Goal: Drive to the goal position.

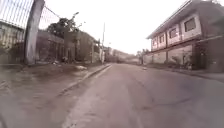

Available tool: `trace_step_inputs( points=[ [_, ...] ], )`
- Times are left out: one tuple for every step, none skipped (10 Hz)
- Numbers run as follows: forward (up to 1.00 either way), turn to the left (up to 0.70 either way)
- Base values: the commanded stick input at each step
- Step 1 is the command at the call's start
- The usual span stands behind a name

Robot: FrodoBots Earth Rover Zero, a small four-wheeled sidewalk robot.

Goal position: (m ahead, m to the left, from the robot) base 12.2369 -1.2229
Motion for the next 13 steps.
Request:
trace_step_inputs(
  points=[
    [1.0,0.0],
    [1.0,0.0],
    [1.0,0.0],
    [1.0,0.0],
    [1.0,0.0],
    [1.0,0.0],
    [1.0,0.0],
    [1.0,0.0],
    [1.0,0.0],
    [1.0,0.0],
    [1.0,0.0],
    [1.0,0.0],
    [1.0,0.0]
  ],
)
